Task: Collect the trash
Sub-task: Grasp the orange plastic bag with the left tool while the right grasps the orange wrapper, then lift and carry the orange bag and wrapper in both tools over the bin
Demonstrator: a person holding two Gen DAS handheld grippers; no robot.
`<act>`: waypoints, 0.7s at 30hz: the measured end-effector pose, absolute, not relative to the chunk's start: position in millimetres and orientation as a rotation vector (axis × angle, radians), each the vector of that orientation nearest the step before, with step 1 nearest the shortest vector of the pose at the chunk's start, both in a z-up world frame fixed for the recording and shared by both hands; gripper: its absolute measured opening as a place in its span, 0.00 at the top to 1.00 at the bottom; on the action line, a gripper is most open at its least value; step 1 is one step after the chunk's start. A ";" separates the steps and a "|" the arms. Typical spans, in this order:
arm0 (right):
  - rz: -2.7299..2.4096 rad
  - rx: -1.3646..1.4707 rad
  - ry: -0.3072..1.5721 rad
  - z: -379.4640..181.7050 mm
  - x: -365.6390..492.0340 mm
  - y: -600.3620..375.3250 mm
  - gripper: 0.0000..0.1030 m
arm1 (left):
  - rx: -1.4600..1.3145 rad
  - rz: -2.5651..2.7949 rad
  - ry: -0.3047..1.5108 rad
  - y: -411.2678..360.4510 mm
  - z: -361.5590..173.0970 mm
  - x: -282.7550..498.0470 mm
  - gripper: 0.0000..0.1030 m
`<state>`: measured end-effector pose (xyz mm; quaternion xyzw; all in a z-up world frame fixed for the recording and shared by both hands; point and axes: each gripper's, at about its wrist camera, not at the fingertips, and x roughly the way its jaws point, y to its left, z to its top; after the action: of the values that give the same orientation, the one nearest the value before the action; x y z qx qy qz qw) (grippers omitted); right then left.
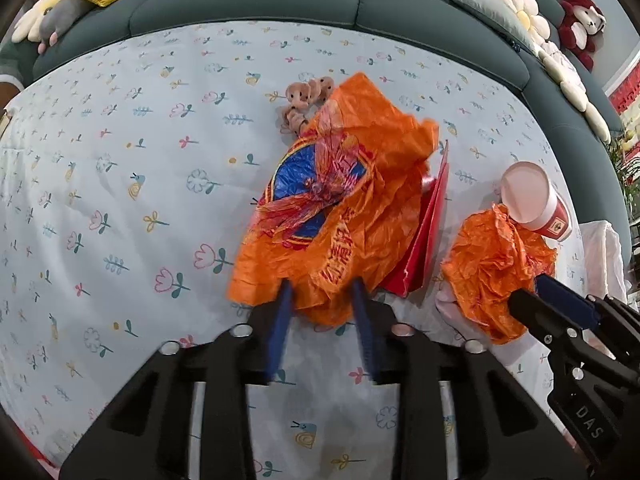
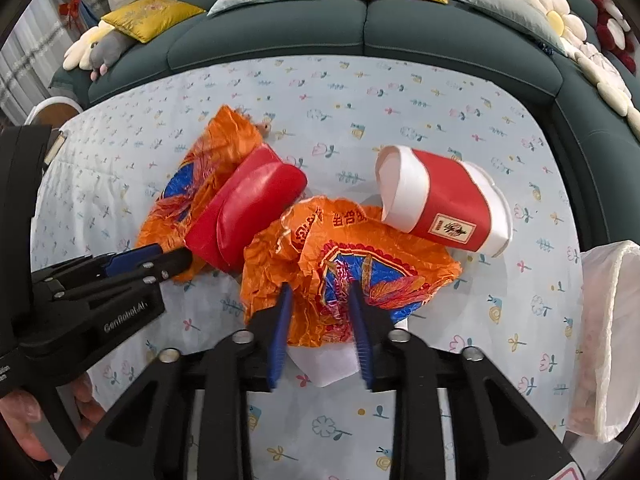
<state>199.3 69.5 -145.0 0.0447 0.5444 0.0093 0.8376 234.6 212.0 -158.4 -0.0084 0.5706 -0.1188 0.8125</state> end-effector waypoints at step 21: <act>0.045 0.147 0.941 -60.4 151.6 45.5 0.91 | -0.108 -0.288 1.061 182.4 -73.2 187.6 0.93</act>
<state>151.6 45.5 -60.4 0.0707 0.4530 0.0218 0.8885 187.6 182.4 -73.2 -0.0514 0.5039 -0.1366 0.8513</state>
